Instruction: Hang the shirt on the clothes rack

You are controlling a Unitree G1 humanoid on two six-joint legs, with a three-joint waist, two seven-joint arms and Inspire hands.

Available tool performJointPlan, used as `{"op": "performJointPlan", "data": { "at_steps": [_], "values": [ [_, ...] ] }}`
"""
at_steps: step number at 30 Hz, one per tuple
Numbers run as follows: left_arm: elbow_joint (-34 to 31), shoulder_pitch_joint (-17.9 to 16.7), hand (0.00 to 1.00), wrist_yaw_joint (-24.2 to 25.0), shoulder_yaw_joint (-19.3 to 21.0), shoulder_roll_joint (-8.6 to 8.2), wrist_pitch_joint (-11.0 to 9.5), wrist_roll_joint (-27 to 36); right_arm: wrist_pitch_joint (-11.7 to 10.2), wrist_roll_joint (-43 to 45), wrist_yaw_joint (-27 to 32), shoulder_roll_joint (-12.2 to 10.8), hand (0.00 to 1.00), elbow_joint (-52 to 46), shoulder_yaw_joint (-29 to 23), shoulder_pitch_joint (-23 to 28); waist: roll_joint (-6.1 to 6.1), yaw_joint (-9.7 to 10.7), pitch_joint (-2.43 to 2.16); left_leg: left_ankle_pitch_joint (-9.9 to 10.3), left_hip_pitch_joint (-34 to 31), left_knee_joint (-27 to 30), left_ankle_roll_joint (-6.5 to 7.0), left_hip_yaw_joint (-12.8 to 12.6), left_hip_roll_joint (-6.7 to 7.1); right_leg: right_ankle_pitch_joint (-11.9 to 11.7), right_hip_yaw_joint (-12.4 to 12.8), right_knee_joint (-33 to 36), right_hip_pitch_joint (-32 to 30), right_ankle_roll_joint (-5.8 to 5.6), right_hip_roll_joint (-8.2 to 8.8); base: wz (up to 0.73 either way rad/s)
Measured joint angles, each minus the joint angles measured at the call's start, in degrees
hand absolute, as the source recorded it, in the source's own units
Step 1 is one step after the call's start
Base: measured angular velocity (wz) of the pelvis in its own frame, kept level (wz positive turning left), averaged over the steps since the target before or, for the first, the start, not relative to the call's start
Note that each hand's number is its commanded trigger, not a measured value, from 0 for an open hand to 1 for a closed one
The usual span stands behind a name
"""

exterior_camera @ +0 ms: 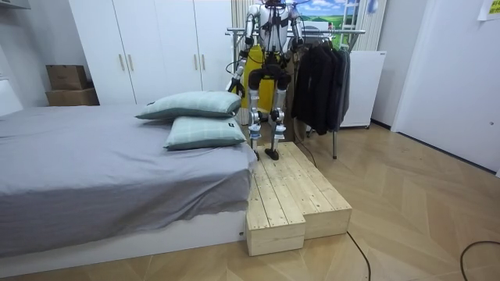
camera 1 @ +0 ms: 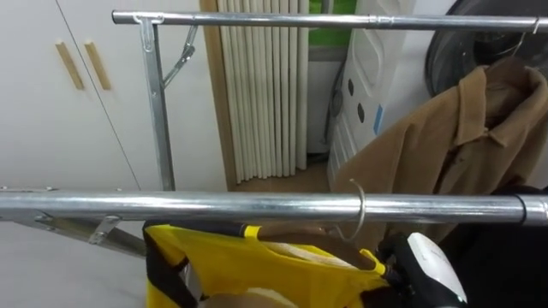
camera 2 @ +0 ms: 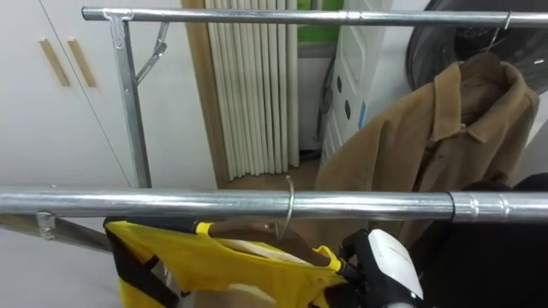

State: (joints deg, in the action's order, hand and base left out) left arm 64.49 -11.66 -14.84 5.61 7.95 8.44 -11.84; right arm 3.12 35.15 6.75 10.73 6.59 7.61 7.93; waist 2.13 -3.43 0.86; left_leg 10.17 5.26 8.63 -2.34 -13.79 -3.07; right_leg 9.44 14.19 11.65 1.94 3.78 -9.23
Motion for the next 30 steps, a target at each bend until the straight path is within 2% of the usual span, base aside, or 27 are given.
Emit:
{"op": "performJointPlan", "data": {
  "at_steps": [4, 6, 12, 13, 14, 15, 16, 17, 30],
  "values": [
    [-0.4, -0.4, 0.0, 0.0, 0.8, -0.45, 0.1, -0.1, -0.2, 0.0, 0.4, -0.4, 1.0, 0.5, 0.0, 0.4, -0.04, 0.0, -0.08, 0.0, 0.0, 0.1, 0.01, 0.0, 0.22, -0.2, 0.7, 0.0, 0.0, 1.92, 0.0, -0.08],
    [-0.4, -0.6, 0.0, -0.1, 1.1, -0.56, 0.2, -0.2, -0.7, 0.0, 1.3, -0.9, 1.0, 2.0, 0.0, 0.5, -0.11, 0.0, -0.26, 0.0, 0.0, 0.1, 0.02, 0.1, 0.22, -0.3, 1.0, 0.1, 0.1, 2.14, -0.04, -0.11],
    [-0.4, -0.5, 0.0, -0.5, 1.6, -0.86, 0.3, -0.2, -0.7, 0.0, 2.9, -1.5, 1.0, 3.1, 0.0, 0.7, -0.25, 0.0, -0.29, 0.0, 0.1, 0.1, 0.03, 1.7, 0.3, -0.5, 1.3, 0.2, 0.1, 2.47, -0.12, -0.03],
    [-0.4, -0.5, 0.0, -0.5, 1.6, -0.9, 0.3, -0.2, -0.7, 0.0, 3.1, -1.5, 0.86, 3.2, 0.0, 0.7, -0.25, 0.0, -0.29, 0.0, 0.1, 0.1, 0.03, 1.7, 0.3, -0.5, 1.3, 0.1, 0.0, 2.47, -0.13, 0.0],
    [-0.4, -0.5, 0.0, -0.7, 1.5, -0.93, 0.3, -0.2, -0.7, -0.1, 3.1, -1.5, 0.67, 3.2, 0.0, 0.7, -0.23, 0.0, -0.29, 0.0, 0.1, 0.2, 0.03, 1.7, 0.32, -0.4, 1.3, 0.0, 0.0, 2.61, -0.13, 0.0],
    [-0.4, -0.5, 0.0, -0.7, 1.5, -0.97, 0.3, -0.2, -0.7, -0.1, 3.1, -1.5, 0.31, 3.2, 0.0, 0.7, -0.22, 0.1, -0.29, 0.0, 0.1, 0.2, 0.03, 1.7, 0.33, -0.4, 1.3, 0.1, 0.0, 2.66, -0.13, 0.0],
    [-0.4, -0.5, 0.0, -0.8, 1.5, -1.06, 0.3, -0.2, -0.7, -0.1, 3.1, -1.5, 0.08, 3.2, 0.0, 0.7, -0.22, 0.1, -0.29, 0.0, 0.1, 0.2, 0.03, 1.7, 0.35, -0.4, 1.4, 0.1, 0.0, 2.68, -0.13, 0.0],
    [-0.4, -0.5, 0.0, -0.9, 1.4, -1.1, 0.3, -0.2, -0.7, -0.1, 3.1, -1.5, 0.0, 3.2, 0.0, 0.7, -0.17, 0.0, -0.32, 0.0, 0.0, 0.2, 0.03, 1.7, 0.35, -0.4, 1.3, 0.1, -0.1, 2.69, -0.13, 0.0],
    [-0.2, -0.6, 0.0, -0.9, 1.3, -0.91, 0.4, -0.2, -0.6, -2.2, 1.7, -1.4, 0.0, 1.9, 0.0, 0.6, 0.14, 0.1, -0.42, 0.0, 0.0, 0.0, 0.03, 1.4, 0.28, -0.4, 1.4, 0.2, 0.0, 2.7, -0.13, 0.0]
  ]
}}
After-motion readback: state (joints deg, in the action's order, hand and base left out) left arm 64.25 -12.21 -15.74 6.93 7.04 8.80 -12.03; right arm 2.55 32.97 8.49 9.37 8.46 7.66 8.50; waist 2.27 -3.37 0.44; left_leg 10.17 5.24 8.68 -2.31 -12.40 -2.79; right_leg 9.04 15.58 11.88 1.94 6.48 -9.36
